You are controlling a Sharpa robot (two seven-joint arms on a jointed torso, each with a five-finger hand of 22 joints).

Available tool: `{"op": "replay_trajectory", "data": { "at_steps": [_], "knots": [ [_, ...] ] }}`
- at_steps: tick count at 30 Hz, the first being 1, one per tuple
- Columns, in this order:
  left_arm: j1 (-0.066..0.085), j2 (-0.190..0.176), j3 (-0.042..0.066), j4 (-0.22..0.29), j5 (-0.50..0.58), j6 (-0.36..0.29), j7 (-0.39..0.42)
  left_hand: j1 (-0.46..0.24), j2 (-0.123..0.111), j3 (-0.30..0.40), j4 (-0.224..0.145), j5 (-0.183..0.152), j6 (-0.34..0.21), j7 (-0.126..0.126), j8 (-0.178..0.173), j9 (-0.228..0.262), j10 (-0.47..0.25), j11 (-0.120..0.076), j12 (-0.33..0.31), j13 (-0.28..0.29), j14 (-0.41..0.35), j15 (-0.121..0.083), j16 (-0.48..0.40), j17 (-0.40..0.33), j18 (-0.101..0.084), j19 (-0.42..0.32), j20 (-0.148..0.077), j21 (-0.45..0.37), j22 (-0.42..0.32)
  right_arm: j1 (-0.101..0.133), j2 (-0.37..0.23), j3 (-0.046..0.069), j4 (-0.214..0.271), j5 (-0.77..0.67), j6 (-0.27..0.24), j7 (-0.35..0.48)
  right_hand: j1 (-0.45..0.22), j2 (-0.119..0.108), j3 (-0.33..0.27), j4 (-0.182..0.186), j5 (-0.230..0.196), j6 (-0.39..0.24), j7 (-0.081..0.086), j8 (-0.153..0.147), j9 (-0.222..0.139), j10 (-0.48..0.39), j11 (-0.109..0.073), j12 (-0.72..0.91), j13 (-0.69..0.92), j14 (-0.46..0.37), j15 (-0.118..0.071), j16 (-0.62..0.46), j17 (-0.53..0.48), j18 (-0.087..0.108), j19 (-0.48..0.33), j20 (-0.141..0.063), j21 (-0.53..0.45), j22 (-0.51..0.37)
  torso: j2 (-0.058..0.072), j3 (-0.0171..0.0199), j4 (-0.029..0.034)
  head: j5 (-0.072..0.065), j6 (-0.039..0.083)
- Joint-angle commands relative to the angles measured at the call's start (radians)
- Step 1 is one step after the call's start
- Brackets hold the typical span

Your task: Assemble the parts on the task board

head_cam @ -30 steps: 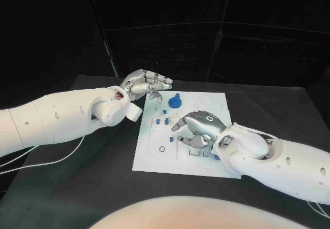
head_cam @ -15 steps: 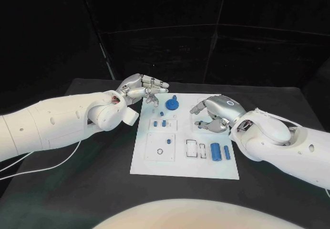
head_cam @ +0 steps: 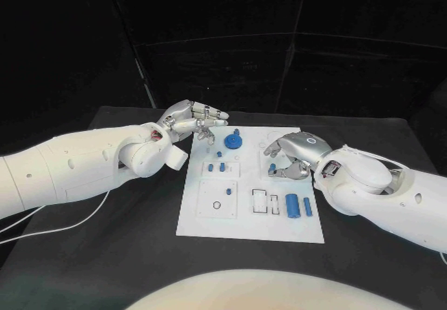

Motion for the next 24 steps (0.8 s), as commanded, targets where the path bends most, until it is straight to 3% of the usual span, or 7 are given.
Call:
{"op": "replay_trajectory", "data": {
  "at_steps": [1, 13, 24],
  "knots": [
    [0.001, 0.0, 0.001, 0.001, 0.005, 0.011, 0.005, -0.01, -0.002, -0.005, -0.001, 0.003, 0.003, 0.001, 0.004, 0.0, 0.0, 0.003, 0.005, -0.001, -0.007, 0.0, 0.0, 0.0, 0.013, -0.006, -0.001, -0.005, -0.001, 0.002, 0.005, 0.001, -0.013, -0.017, 0.077, -0.042, 0.016, 0.006, -0.012, 0.009, -0.004, 0.006, -0.005, 0.0, 0.002, -0.006, -0.002, 0.009, 0.0, 0.021, 0.005, -0.002, -0.003, -0.003, 0.005, 0.004, -0.005, -0.003, 0.0, 0.0002, 0.0002, -0.001, 0.001],
    [0.001, -0.002, 0.001, 0.001, 0.005, 0.009, 0.007, -0.01, -0.002, -0.005, -0.001, 0.003, 0.003, 0.001, 0.004, 0.0, 0.0, 0.003, 0.005, -0.001, -0.007, 0.0, 0.0, 0.0, 0.013, -0.006, -0.001, -0.005, -0.001, 0.002, 0.017, 0.0, -0.038, -0.015, 0.142, -0.06, 0.057, 0.059, 0.0, 0.024, 0.007, 0.066, -0.023, 0.006, 0.006, 0.038, -0.019, 0.022, -0.002, 0.025, -0.009, 0.012, 0.0, -0.007, 0.024, -0.008, 0.006, 0.017, 0.0, 0.0006, -0.0012, -0.002, 0.001],
    [0.001, -0.002, 0.001, 0.0, 0.005, 0.01, 0.007, -0.01, -0.002, -0.005, -0.001, 0.003, 0.003, 0.001, 0.004, 0.0, 0.0, 0.003, 0.005, -0.001, -0.007, 0.0, 0.0, 0.0, 0.013, -0.006, -0.001, -0.005, -0.001, 0.002, 0.031, 0.0, -0.046, 0.003, 0.157, -0.052, 0.065, 0.072, 0.023, 0.039, 0.02, 0.107, -0.037, 0.007, 0.005, 0.087, -0.033, 0.012, -0.002, 0.03, -0.02, 0.029, 0.013, -0.012, 0.043, -0.018, 0.022, 0.045, 0.0, 0.0008, -0.0014, -0.002, 0.0]
  ]
}}
